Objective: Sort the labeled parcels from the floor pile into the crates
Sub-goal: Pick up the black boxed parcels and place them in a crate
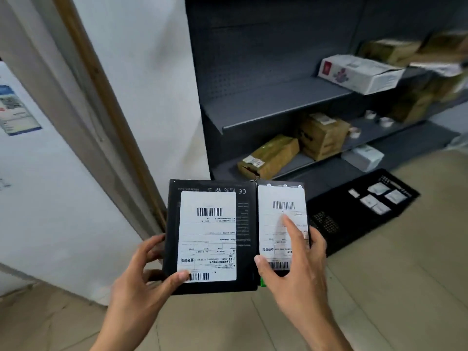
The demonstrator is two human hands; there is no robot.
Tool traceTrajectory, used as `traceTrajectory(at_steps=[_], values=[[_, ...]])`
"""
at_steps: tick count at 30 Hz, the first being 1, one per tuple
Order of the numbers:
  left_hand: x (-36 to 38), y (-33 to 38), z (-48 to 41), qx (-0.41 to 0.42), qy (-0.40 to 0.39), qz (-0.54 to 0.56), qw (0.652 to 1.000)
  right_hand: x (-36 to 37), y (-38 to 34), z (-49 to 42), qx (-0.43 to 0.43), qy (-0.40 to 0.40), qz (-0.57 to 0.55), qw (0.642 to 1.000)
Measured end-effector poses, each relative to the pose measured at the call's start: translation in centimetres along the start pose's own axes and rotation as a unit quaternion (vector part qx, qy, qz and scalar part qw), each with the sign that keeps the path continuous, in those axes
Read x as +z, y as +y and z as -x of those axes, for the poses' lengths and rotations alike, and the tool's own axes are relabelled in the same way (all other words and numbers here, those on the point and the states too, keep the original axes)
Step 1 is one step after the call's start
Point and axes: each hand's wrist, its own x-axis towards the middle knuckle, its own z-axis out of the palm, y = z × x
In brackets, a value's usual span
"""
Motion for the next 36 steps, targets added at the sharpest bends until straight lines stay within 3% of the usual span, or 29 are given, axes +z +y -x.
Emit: traceTrajectory(at_steps=[10, 18, 26, 36], values=[[13.2, 0.1, -10.5, -0.002, -0.160, -0.029, 0.987, -3.6, 8.4, -5.6, 0.156, 0.054, -0.022, 0.986], [21.5, -0.5, -24.1, 0.014, -0.237, -0.049, 0.970, -5.5, 13.3, -15.1, 0.271, 0.147, -0.052, 0.950], [31.7, 2.9, -35.6, 0.050, -0.345, -0.015, 0.937, -7.2, 16.4, -22.1, 0.316, 0.237, -0.058, 0.917], [45.6, 4.7, -40.7, 0.020, -0.375, 0.000, 0.927, -12.8, 28.0, -27.7, 0.361, 0.288, -0.037, 0.886]])
